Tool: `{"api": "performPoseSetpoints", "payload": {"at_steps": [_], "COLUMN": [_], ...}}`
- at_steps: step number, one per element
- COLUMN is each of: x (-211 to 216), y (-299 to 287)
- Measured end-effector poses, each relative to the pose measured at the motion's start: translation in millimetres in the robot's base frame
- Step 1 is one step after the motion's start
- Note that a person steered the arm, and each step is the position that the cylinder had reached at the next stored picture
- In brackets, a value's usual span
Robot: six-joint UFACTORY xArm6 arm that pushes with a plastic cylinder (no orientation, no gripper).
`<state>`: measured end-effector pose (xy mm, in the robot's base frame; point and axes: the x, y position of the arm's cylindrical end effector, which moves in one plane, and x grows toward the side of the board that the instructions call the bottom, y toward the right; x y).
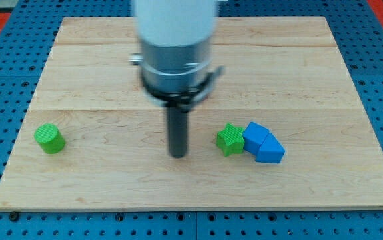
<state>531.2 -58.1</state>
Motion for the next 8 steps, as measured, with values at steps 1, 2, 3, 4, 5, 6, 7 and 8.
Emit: {"api": "performPoseSetpoints", "payload": {"at_steps": [1, 2, 3, 4, 5, 6, 7, 8], "x": [0, -4, -5, 12, 23, 14, -20, -38], "y": [-100, -148, -133, -124, -162, -239, -237, -160]}}
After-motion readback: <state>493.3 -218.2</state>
